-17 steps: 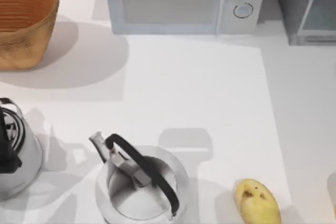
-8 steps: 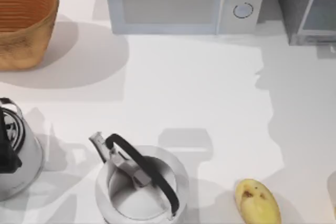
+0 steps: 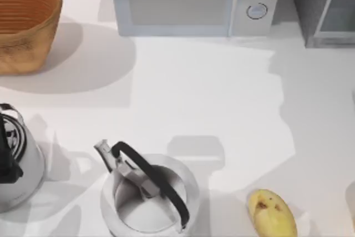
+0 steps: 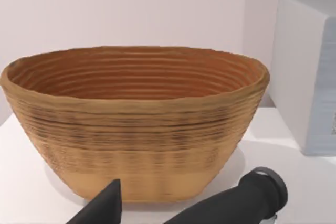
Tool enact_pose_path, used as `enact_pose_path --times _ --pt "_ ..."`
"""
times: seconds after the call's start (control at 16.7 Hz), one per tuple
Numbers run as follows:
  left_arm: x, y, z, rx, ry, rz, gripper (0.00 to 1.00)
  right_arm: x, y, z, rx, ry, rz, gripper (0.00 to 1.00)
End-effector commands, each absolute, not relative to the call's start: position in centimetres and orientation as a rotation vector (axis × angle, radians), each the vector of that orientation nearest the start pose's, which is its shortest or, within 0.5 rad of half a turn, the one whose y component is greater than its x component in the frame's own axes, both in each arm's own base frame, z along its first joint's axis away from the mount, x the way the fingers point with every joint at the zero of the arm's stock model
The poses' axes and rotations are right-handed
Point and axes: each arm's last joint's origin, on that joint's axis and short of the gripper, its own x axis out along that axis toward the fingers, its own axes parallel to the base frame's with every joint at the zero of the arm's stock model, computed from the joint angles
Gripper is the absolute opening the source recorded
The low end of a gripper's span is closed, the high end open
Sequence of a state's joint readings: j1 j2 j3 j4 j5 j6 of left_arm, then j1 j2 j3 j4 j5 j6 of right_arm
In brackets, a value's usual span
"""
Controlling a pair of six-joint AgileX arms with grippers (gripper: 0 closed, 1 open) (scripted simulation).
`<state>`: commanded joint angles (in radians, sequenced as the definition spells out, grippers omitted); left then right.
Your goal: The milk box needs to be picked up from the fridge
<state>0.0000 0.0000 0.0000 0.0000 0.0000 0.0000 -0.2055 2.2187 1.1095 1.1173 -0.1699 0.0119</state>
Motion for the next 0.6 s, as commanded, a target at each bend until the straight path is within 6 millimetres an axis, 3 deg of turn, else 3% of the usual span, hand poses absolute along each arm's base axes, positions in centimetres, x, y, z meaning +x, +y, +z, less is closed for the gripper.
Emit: enact_pose_path --times 0.18,0.42,0.6 --pt "10.6 -0.1 16.0 0.000 0.000 0.000 1.00 45.5 -8.0 11.8 -0.001 -0.002 -0.010 1.00" --pt "10.6 -0.1 16.0 0.000 0.000 0.000 1.00 45.6 -8.0 11.8 -0.001 0.000 -0.010 1.00" --pt "10.6 -0.1 16.0 0.000 0.000 0.000 1.00 45.6 -8.0 11.8 -0.001 0.000 -0.010 0.77"
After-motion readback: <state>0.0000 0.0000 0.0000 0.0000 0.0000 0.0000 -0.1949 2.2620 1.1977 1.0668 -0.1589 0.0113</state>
